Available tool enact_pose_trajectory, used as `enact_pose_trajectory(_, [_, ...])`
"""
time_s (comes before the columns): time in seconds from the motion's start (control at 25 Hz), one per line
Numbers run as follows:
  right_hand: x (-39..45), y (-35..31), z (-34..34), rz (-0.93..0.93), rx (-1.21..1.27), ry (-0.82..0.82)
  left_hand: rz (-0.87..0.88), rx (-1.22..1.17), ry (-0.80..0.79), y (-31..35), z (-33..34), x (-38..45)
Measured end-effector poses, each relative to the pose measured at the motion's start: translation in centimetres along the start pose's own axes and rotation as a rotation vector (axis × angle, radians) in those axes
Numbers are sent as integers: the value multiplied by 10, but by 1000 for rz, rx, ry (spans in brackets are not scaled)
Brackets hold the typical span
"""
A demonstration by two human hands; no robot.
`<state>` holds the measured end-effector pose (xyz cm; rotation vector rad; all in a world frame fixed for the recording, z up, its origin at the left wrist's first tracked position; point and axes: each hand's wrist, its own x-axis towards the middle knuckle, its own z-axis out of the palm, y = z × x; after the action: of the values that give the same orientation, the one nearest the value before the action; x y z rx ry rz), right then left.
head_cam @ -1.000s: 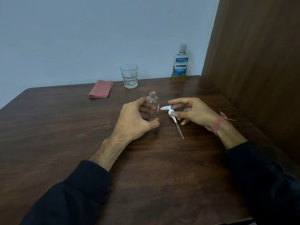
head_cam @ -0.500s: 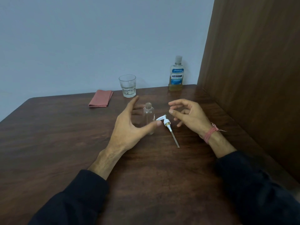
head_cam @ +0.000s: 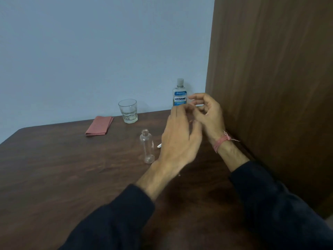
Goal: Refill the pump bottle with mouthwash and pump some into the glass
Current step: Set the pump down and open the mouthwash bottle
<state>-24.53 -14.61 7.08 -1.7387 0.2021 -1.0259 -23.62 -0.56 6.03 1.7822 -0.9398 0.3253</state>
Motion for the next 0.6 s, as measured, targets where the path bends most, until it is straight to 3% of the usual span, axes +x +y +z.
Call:
enact_pose_trajectory(0.12, [22, 24, -16, 6, -182, 21, -329, -163, -79, -6, 42, 52])
enact_pose_trajectory(0.28, [53, 74, -15, 155, -259, -28, -588, -88, -66, -49, 81, 101])
enact_pose_trajectory(0.48, [97, 127, 10, 381, -183, -173, -721, -86, 52, -105, 109, 154])
enact_pose_trajectory(0.6, [116, 151, 31, 395, -105, -289, -704, -134, 115, -130, 122, 187])
